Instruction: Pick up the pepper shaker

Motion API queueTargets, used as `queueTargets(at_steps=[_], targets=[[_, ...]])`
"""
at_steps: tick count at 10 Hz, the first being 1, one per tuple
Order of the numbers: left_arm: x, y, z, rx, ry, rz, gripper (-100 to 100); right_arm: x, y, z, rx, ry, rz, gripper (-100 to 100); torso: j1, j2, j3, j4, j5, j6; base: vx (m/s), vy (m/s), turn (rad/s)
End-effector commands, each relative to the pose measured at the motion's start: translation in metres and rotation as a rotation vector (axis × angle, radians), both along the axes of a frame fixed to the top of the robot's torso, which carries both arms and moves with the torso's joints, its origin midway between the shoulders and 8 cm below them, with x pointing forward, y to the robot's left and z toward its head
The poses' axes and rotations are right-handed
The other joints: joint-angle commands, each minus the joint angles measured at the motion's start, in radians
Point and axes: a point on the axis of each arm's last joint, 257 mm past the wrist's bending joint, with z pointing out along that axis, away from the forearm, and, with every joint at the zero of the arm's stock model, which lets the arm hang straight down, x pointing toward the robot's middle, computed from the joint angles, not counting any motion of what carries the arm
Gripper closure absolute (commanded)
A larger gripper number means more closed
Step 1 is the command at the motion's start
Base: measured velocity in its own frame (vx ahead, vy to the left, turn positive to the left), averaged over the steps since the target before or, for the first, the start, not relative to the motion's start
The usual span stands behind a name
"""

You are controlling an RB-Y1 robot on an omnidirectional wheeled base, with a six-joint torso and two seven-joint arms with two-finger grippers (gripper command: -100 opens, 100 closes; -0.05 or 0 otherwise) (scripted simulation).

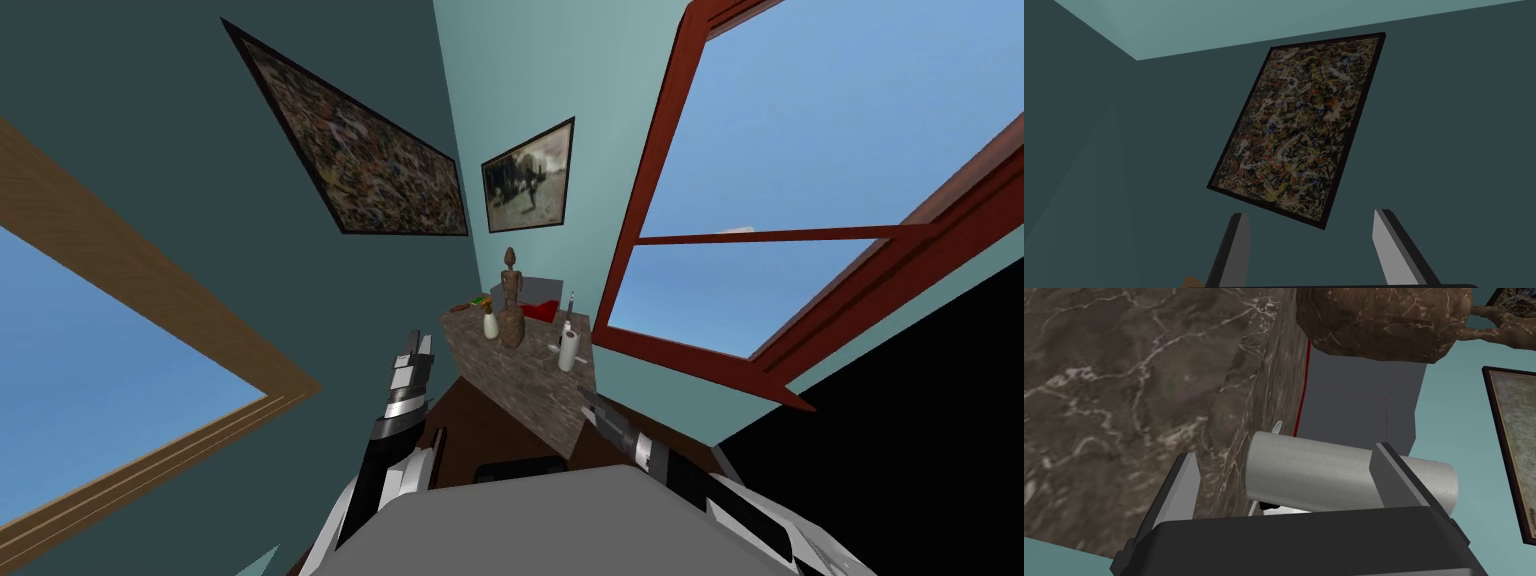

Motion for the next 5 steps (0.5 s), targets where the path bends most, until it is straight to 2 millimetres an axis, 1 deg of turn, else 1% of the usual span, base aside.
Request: queueTargets(at_steps=[1,2,3,4,5], targets=[[0.000,0.000,0.000,0.000,0.000,0.000,0,-0.007,-0.018,-0.011,-0.040,0.031,0.010,-100,0.000,0.000,0.000,0.000,0.000,0.000,-0.005,0.007,0.128],[0.000,0.000,0.000,0.000,0.000,0.000,0,-0.008,-0.023,-0.011,-0.059,0.034,0.018,-100,0.000,0.000,0.000,0.000,0.000,0.001,-0.001,0.001,-0.014],[0.000,0.000,0.000,0.000,0.000,0.000,0,-0.019,-0.041,-0.027,-0.101,0.086,0.019,-100,-0.001,0.000,0.000,0.000,0.000,0.001,-0.001,0.011,0.185],[0.000,0.000,0.000,0.000,0.000,0.000,0,-0.020,-0.048,-0.026,-0.125,0.090,0.030,-100,0.000,0.000,0.000,0.000,0.000,0.000,-0.001,0.008,0.173],[0.000,0.000,0.000,0.000,0.000,0.000,0,-0.030,-0.066,-0.040,-0.162,0.139,0.027,-100,0.000,0.000,0.000,0.000,0.000,0.001,-0.001,0.017,0.290]])
